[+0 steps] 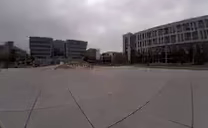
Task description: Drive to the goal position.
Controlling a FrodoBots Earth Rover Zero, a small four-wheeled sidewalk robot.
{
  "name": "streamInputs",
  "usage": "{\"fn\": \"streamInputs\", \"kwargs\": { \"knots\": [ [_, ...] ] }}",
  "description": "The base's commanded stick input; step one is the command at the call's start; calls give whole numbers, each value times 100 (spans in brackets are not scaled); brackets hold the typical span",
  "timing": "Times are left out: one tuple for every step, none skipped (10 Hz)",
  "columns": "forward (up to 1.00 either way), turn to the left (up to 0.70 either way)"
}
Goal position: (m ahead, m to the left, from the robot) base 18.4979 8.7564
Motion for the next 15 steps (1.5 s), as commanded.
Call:
{"fn": "streamInputs", "kwargs": {
  "knots": [
    [70, 14],
    [70, 11],
    [70, 3],
    [70, 0],
    [70, 0],
    [70, 0],
    [70, 0],
    [70, 0],
    [70, 0],
    [70, 0],
    [70, 1],
    [70, 3],
    [70, 14],
    [70, 14],
    [70, 14]
  ]
}}
